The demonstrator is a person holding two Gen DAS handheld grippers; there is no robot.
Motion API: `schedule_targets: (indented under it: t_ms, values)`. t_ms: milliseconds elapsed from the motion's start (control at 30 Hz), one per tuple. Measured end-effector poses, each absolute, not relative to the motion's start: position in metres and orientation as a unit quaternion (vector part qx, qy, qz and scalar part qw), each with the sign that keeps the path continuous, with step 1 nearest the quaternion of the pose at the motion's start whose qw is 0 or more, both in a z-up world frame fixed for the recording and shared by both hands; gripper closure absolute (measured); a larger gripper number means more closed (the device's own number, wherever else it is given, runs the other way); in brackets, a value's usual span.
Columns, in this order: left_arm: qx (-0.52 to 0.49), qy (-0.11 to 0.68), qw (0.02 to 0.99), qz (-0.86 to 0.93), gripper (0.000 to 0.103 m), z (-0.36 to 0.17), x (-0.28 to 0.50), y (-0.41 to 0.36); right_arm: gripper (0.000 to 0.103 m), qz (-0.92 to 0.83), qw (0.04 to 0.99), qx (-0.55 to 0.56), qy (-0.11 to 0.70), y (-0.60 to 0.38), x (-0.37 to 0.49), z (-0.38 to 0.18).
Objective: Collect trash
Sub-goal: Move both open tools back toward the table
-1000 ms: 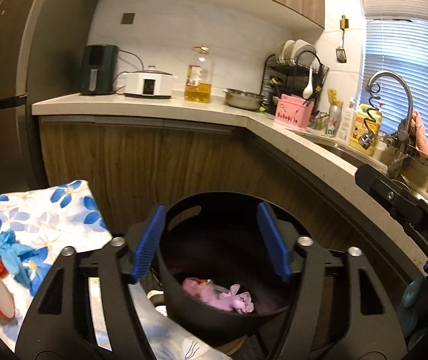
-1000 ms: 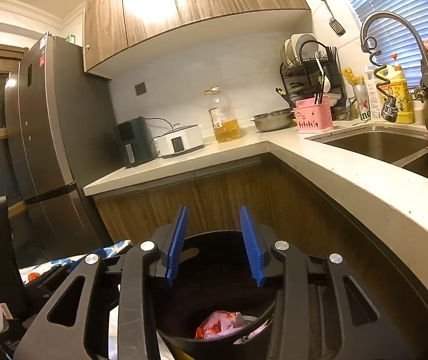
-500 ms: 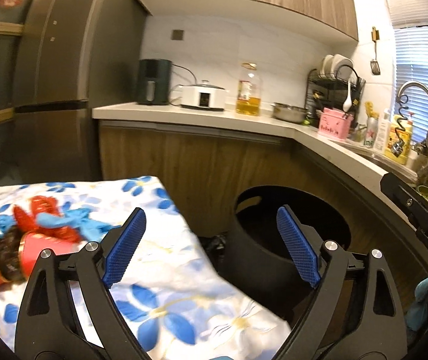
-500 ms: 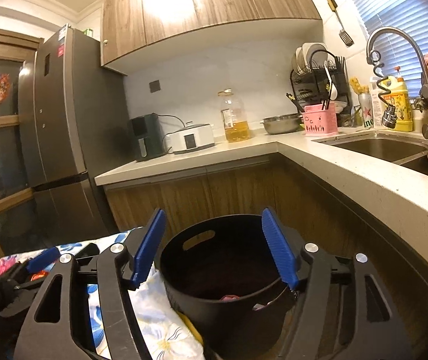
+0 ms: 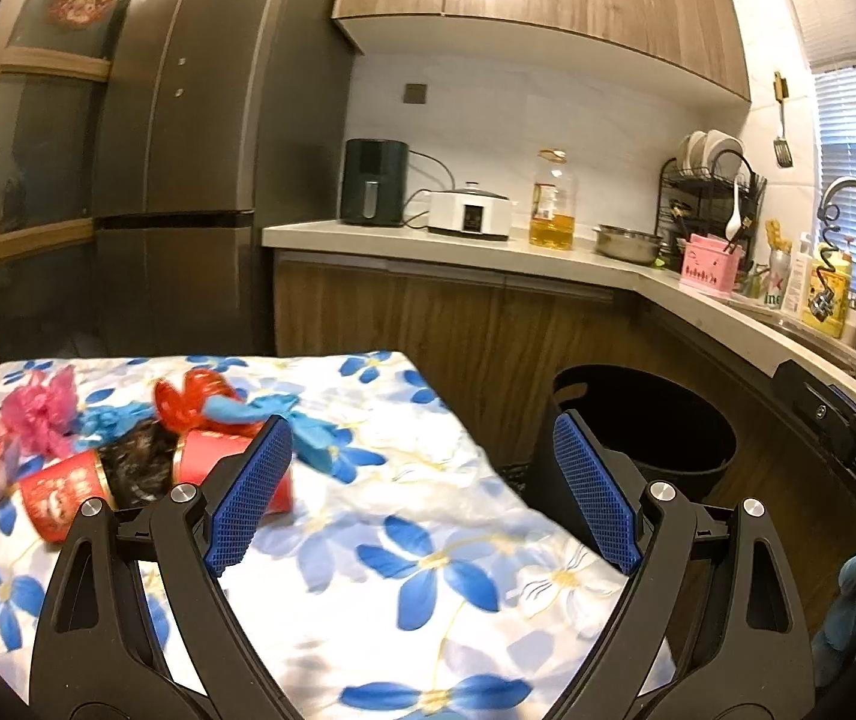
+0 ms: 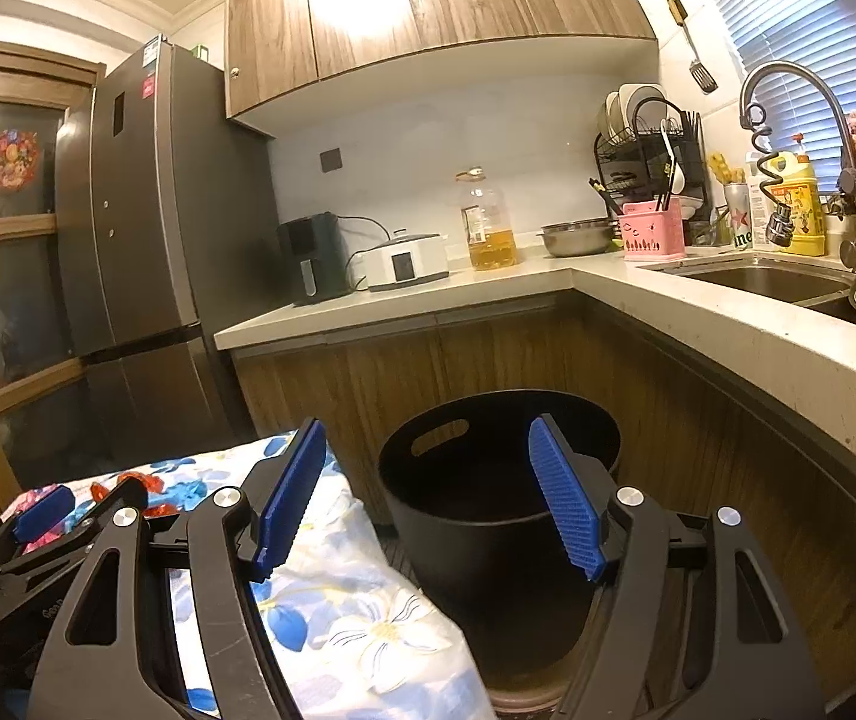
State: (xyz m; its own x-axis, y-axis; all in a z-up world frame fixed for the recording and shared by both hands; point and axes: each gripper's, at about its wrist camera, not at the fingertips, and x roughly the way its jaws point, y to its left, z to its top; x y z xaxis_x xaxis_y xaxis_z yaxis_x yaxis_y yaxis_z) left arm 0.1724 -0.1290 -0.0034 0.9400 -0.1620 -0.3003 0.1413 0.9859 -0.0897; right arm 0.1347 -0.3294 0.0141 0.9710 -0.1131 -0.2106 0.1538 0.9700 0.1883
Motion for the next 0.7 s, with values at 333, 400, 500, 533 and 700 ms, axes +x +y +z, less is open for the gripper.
schedule_targets:
  t_ms: [333,400,500,533,700]
  values:
    - [-0.043,0.158,0.986,-0.01,0.016,-0.017,0.153,-0.072,0.034,-0.025,0.988,0.095,0.12,-0.287,0.139,0.003]
    - [-0.051,0.161,0.986,0.007,0.016,-0.02,0.152,-0.057,0.034,-0.012,0.988,0.092,0.127,-0.276,0.143,0.0]
    - [-0.059,0.163,0.984,0.035,0.016,-0.024,0.148,-0.034,0.034,0.006,0.987,0.089,0.134,-0.261,0.147,-0.004]
    - [-0.059,0.164,0.984,0.043,0.016,-0.024,0.148,-0.028,0.034,0.012,0.986,0.089,0.137,-0.257,0.148,-0.005]
    - [-0.07,0.169,0.98,0.079,0.016,-0.029,0.14,0.005,0.034,0.043,0.984,0.079,0.152,-0.231,0.156,-0.013]
